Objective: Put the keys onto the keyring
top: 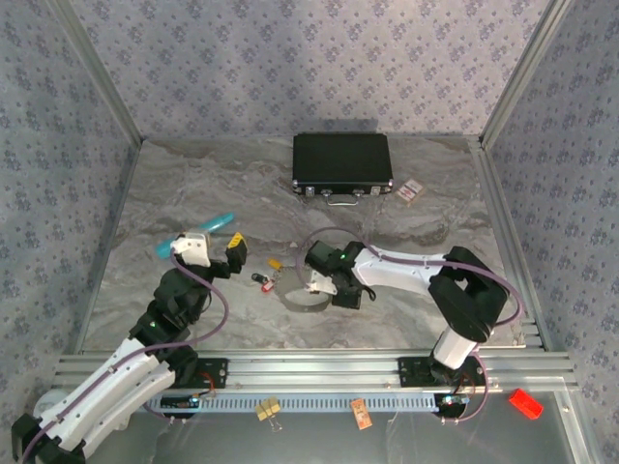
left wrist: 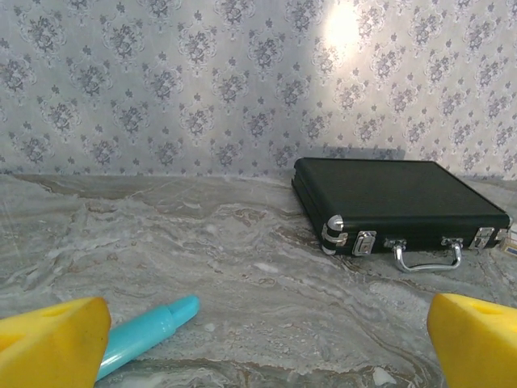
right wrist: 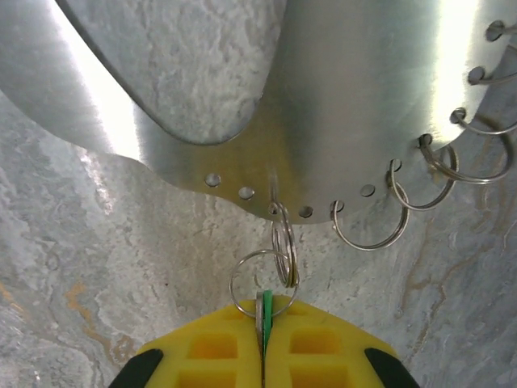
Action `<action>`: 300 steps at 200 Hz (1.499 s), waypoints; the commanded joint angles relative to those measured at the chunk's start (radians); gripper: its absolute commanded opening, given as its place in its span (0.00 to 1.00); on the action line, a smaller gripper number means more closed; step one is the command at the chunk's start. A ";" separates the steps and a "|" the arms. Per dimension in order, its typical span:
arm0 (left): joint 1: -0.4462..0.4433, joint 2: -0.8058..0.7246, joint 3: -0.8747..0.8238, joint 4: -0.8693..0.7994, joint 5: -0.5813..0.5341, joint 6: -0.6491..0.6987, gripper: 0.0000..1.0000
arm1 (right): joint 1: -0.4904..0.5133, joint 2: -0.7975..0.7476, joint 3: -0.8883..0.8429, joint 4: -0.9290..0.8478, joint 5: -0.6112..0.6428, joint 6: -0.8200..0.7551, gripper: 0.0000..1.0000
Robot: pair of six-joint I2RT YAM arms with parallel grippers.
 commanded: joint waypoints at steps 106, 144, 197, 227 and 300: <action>0.141 0.255 0.133 0.052 0.053 0.217 0.96 | -0.182 -0.238 -0.034 0.007 0.189 0.117 0.33; 0.260 0.334 0.102 0.130 0.055 0.229 0.99 | -0.379 -0.497 -0.219 0.454 0.189 0.273 0.35; 0.435 0.456 0.026 0.279 0.099 0.179 1.00 | -0.799 -0.567 -0.548 1.127 0.027 0.385 0.36; 0.463 0.539 -0.016 0.407 0.083 0.183 0.99 | -0.878 -0.436 -0.605 1.314 -0.025 0.339 0.36; 0.551 0.846 -0.029 0.702 0.269 0.229 1.00 | -0.936 -0.159 -0.661 1.650 -0.177 0.378 0.37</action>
